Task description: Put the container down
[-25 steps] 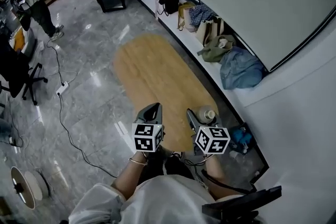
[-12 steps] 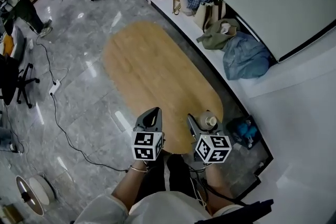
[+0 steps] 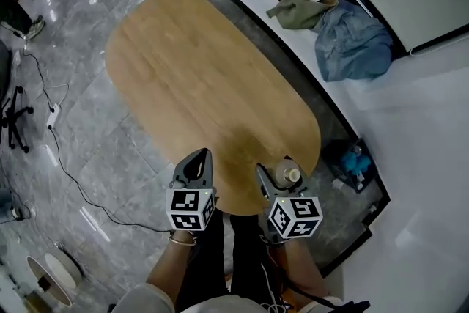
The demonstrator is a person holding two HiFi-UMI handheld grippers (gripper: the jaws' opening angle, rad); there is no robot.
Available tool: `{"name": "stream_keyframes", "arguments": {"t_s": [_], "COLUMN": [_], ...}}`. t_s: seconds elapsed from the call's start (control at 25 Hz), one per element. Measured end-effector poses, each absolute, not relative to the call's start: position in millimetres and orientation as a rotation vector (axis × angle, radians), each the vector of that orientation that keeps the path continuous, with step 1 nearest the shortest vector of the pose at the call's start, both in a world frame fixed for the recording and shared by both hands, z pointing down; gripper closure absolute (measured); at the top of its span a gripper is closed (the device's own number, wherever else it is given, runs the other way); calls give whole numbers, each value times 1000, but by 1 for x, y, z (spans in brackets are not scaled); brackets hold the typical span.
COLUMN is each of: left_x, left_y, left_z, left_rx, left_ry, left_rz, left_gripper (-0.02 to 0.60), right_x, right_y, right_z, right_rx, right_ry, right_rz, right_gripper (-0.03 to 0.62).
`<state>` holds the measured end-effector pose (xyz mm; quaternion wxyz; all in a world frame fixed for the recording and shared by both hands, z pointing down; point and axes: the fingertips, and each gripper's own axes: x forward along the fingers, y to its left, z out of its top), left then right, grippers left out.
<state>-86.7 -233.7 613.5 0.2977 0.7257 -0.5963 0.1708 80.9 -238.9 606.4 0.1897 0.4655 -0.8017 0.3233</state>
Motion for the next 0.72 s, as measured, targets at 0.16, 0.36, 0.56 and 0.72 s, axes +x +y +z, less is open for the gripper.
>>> {"name": "stream_keyframes", "arguments": {"t_s": [0.16, 0.36, 0.56, 0.72], "left_x": [-79, -69, -60, -58], "left_y": [-236, -237, -248, -257], "left_z": [644, 666, 681, 690], "left_rx": [1916, 1946, 1990, 2031], "left_ry": [-1549, -1509, -1475, -1444], "left_rz": [458, 495, 543, 592], "left_gripper": [574, 574, 574, 574], "right_x": [87, 95, 104, 110], "right_y": [-242, -254, -277, -302], "right_z": [640, 675, 699, 717], "right_rx": [1302, 1319, 1339, 1351], "right_ry": [-2222, -2176, -2158, -2146], "right_rz": [915, 918, 897, 848], "right_gripper": [253, 253, 253, 253]}}
